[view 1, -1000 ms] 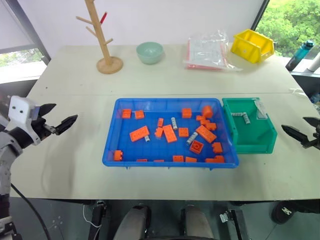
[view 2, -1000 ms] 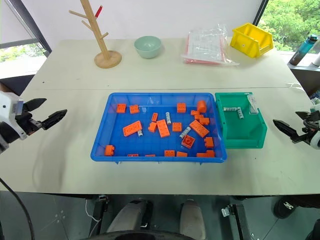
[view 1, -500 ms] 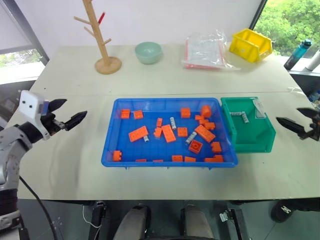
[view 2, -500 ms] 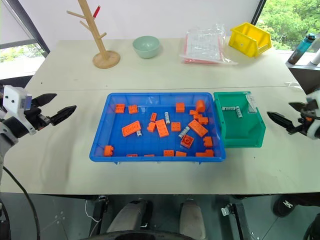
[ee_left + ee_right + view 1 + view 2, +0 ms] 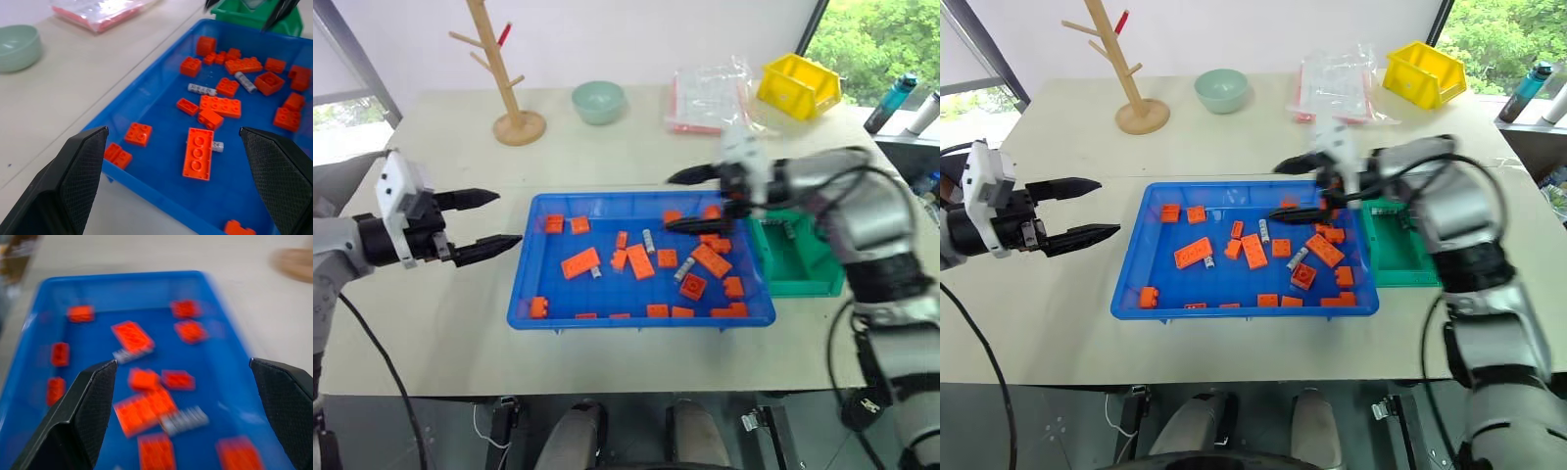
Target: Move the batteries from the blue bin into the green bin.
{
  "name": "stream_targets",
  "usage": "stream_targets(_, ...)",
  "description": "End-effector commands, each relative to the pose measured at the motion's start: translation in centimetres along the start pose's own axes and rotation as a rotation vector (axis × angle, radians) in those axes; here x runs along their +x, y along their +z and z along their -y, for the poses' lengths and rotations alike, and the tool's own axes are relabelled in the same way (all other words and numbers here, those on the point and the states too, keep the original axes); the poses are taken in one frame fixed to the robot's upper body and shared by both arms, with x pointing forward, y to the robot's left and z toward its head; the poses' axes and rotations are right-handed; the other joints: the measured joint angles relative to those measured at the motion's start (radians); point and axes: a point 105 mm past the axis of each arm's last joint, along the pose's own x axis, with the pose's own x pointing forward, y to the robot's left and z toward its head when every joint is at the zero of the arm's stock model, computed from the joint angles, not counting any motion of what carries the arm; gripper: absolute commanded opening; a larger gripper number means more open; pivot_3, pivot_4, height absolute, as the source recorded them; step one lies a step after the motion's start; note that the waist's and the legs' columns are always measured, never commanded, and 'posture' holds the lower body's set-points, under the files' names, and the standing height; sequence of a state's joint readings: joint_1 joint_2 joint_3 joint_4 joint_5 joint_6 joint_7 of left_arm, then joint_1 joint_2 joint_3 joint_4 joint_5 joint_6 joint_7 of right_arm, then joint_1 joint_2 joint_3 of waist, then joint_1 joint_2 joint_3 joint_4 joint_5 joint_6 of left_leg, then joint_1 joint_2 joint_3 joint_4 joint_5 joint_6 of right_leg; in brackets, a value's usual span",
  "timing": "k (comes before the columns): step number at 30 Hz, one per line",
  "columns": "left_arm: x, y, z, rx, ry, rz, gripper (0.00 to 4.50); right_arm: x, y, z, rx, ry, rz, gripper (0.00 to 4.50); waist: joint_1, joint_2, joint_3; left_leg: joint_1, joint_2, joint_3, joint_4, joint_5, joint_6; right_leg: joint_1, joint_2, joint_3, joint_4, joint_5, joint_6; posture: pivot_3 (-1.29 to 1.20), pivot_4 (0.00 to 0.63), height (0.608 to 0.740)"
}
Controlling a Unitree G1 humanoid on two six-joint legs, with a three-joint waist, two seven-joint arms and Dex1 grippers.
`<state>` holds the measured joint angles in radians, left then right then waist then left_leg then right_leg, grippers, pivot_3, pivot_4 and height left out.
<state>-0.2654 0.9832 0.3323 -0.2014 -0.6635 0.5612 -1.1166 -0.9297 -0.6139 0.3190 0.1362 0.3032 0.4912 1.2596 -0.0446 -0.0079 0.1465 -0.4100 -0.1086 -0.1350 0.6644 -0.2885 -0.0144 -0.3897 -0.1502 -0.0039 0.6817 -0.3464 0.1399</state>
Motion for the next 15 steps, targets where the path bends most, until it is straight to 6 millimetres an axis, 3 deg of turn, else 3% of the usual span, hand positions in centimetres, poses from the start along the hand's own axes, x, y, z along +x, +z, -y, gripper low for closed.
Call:
stream_targets(1,-0.3,0.4,0.9,0.03,-0.045,-0.003,4.5,2.9,0.4,0.0,-0.076,0.086,-0.041,4.44,-0.001,0.0,0.0,0.0,-0.001,-0.001,0.0,0.0,0.0,0.0,0.0,0.0,0.0,0.0,0.0,0.0,0.15,0.726)
stream_targets(7,-0.3,-0.7,2.3,0.05,-0.088,-0.054,4.5,8.7,0.5,0.3,-0.108,0.182,-0.103,4.44,-0.02,0.0,0.0,0.0,0.0,-0.002,0.0,0.0,-0.001,0.0,0.001,-0.001,0.001,0.0,0.0,0.0,0.15,0.726)
stream_targets(15,-0.9,-0.3,2.9,0.059,-0.048,-0.046,4.5,12.4,-1.0,-0.2,-0.132,0.235,-0.168,4.44,-0.031,0.001,0.0,0.0,0.0,-0.005,-0.001,0.0,-0.001,-0.001,0.001,-0.001,0.002,0.0,0.0,0.0,0.15,0.726)
